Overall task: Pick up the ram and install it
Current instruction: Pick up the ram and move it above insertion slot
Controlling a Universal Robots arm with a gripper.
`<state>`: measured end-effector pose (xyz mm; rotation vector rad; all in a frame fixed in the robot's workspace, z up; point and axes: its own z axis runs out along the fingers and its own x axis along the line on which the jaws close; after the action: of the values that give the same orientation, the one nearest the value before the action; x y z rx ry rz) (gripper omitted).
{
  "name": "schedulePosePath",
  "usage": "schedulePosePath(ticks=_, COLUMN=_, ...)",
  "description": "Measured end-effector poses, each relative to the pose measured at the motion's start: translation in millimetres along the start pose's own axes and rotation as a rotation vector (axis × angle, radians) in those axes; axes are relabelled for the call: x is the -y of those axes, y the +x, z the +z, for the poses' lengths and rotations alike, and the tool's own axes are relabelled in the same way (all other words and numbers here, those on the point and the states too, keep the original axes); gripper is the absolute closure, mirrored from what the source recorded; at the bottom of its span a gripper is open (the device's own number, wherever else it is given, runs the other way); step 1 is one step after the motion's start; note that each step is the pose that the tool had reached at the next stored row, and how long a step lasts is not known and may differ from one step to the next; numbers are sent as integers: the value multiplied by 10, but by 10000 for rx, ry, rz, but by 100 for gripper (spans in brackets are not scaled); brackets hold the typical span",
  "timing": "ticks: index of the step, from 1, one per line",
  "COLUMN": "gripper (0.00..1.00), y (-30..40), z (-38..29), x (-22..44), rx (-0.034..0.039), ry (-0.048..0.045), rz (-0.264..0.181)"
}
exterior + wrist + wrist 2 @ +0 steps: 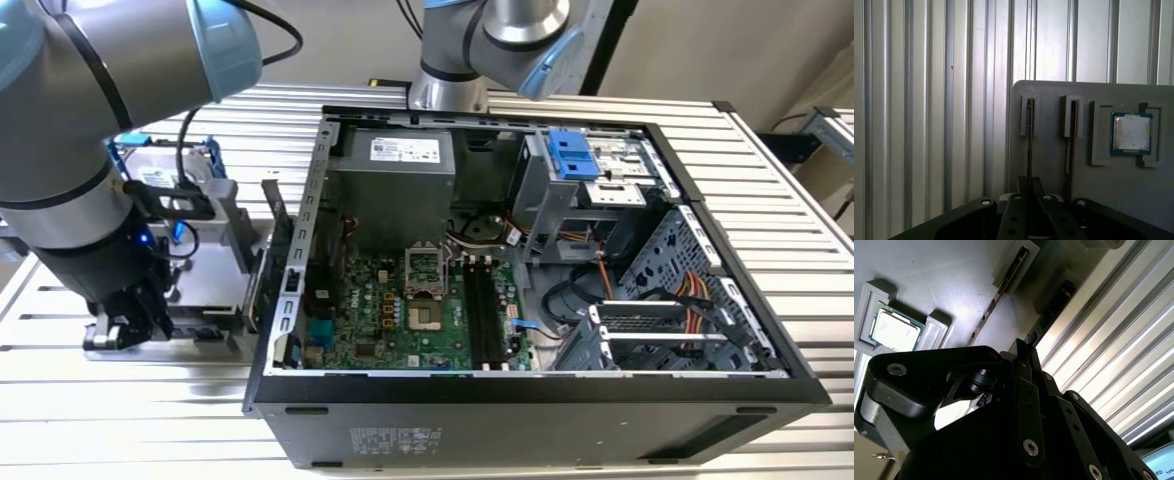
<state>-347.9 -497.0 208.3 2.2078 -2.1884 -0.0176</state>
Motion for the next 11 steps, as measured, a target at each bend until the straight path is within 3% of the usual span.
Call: schedulePosePath(ticks=11, gripper=100, y=0, z=-32, x=-2, rx=0, ry=-1, rz=0)
